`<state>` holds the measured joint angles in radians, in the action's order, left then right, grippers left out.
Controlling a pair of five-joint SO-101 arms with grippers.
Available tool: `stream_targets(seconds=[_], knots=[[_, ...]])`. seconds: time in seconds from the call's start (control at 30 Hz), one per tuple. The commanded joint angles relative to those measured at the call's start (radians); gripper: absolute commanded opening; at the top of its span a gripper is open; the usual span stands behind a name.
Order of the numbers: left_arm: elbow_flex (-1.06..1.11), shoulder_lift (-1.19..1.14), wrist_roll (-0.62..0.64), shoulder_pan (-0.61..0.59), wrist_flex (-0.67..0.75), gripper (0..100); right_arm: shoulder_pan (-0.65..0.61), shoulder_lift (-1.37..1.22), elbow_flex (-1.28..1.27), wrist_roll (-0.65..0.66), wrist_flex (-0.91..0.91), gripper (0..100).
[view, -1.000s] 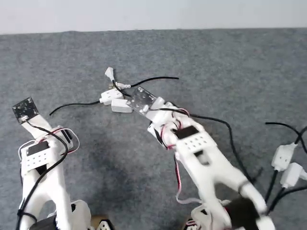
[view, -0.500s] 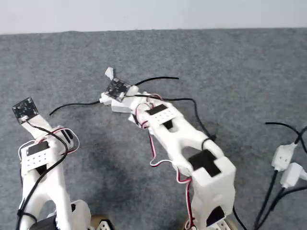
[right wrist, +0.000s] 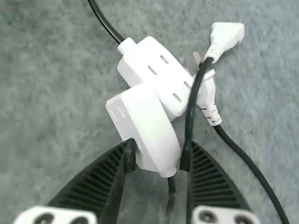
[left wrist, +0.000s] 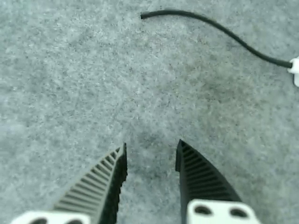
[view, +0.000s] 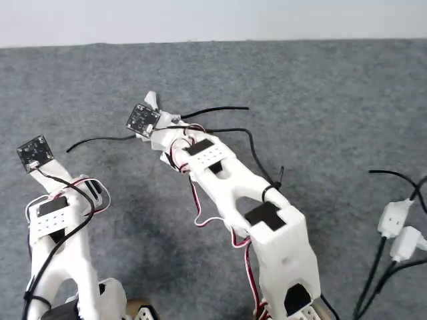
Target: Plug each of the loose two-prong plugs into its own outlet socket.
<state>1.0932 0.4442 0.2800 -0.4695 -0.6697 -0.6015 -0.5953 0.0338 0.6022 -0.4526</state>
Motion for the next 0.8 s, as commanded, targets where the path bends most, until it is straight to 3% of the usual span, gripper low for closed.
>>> stream_targets(seconds=[0.0, 0.1, 0.2, 0.37, 0.5, 0.67, 0.77], knots=[[-0.039, 0.0, 0.012, -0.006, 0.023, 17, -0.018, -0.064, 0.147, 0.014, -0.101, 14.3], [-0.039, 0.0, 0.012, -0.006, 0.023, 17, -0.021, -0.124, 0.261, 0.092, -0.229, 12.4], [-0.038, 0.0, 0.011, -0.006, 0.023, 17, -0.018, -0.15, 0.359, 0.141, -0.344, 0.0], [-0.038, 0.0, 0.011, -0.006, 0.023, 17, -0.018, -0.147, 0.4, 0.137, -0.472, 0.9], [-0.038, 0.0, 0.011, -0.006, 0.023, 17, -0.021, -0.105, 0.399, 0.049, -0.532, 0.8], [-0.038, 0.0, 0.011, -0.006, 0.023, 17, -0.018, -0.061, 0.391, 0.029, -0.552, 0.8], [-0.038, 0.0, 0.011, -0.006, 0.023, 17, -0.018, -0.021, 0.391, -0.069, -0.631, 0.8]])
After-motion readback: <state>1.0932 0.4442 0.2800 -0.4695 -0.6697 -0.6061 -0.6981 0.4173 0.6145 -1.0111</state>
